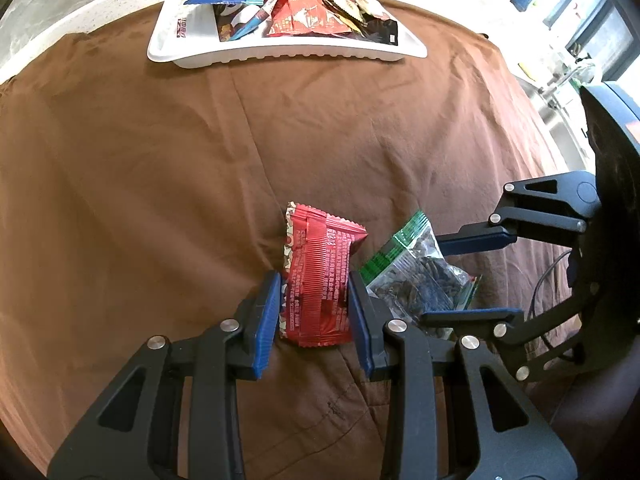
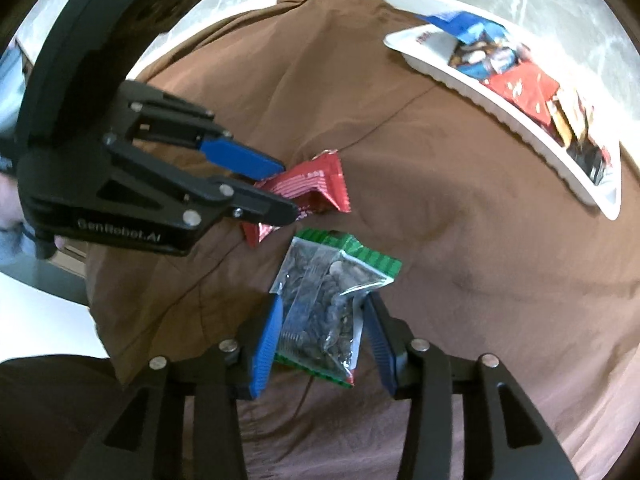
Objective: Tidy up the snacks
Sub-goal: 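Grip the red wafer bar with the left tool while the right tool grips the seed packet, then carry both packets over the tray, drop them in and open both tools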
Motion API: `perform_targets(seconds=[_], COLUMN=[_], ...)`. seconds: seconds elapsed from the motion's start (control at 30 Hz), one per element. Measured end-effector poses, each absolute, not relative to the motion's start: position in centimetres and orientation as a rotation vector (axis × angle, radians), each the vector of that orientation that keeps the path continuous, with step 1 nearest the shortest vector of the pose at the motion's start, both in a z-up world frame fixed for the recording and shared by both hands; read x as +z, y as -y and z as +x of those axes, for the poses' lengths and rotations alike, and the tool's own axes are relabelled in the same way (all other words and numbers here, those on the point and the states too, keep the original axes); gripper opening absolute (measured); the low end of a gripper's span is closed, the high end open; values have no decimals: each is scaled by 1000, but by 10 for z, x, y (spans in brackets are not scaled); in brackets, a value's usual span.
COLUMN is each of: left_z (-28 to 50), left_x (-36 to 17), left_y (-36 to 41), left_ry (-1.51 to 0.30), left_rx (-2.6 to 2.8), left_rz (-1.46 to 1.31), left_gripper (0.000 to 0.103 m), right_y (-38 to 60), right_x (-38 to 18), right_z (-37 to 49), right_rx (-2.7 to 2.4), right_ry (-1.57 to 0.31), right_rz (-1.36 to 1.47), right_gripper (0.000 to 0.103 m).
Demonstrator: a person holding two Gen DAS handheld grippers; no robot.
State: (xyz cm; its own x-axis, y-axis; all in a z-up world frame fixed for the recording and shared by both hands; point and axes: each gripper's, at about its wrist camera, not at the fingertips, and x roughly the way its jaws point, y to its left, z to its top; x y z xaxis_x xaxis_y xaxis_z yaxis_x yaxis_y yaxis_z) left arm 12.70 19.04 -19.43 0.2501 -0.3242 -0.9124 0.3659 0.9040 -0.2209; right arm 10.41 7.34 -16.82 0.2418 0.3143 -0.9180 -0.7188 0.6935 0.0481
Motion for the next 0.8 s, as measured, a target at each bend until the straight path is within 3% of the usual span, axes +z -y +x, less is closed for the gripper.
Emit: perform_targets(seconds=[0.17,0.8], left_z=[125,138], left_x=[-194,-176], left_y=[-189,-208], left_ry=[-1224,-1203], left_rx=[-466,-506], left_rz=[53,-145], left_gripper=[31,30], right_y=[-69,12], right_x=[-162,-135], right_z=[107,157], right_rx=[774,800], right_ry=[-1120,-1189], right_rz=[-382,77], right_gripper=[26,25])
